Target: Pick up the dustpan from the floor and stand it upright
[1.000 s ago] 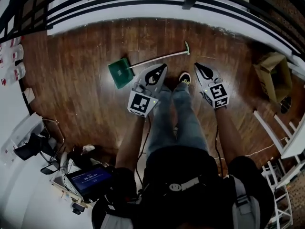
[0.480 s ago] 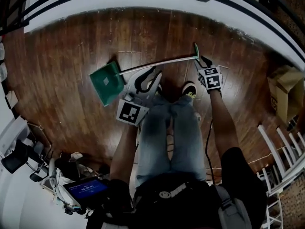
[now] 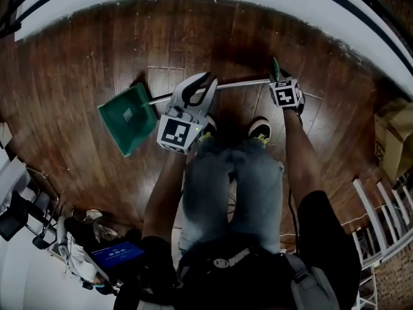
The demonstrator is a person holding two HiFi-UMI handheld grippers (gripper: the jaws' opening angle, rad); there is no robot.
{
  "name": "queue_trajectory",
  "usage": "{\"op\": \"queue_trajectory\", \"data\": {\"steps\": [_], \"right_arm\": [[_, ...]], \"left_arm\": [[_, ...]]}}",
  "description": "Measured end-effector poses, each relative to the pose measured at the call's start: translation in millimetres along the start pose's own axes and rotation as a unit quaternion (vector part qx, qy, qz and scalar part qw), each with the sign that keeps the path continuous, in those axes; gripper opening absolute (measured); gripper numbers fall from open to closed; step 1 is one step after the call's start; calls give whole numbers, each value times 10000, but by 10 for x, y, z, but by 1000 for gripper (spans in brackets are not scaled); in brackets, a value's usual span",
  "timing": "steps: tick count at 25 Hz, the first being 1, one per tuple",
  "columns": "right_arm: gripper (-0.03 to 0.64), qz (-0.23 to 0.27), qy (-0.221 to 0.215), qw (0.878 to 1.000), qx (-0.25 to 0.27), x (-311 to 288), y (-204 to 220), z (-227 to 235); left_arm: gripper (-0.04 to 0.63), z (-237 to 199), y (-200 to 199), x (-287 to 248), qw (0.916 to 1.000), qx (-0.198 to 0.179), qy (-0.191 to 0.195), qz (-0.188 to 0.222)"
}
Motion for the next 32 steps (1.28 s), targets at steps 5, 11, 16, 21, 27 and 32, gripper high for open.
{"op": "queue_trajectory", "data": {"steps": [5,11,16,21,27,32], "right_arm": [[156,11,41,9997,-232,-237,87,99],[82,-166,186,9989,-403,-421,204,216],[71,-210,487,9975,-470,-276,161,245],[67,67,1024,9944,-236,518,-179,283],[66,216,1668,9857,127,2080,-660,222],[71,465,2169,9736,535,3359,-1196,-88]], "left_arm": [[78,-45,430,-309,9997,118,106,-164],[78,-126,444,-295,9999,132,55,-70],[77,-133,266,-197,9998,175,-19,40],[77,89,-163,120,9995,294,-46,98],[75,670,-1278,839,9985,344,27,420],[66,1033,-2328,1595,9963,115,-20,855]]}}
Point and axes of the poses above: the fingertips, and each gripper's own axes: x backward along the fingers, z to its right, y out of its underside, the point moved 3 cm from there along x, backward along the fingers, and after that the axes turned 5 degrees about -y, right-handed, at the moved point
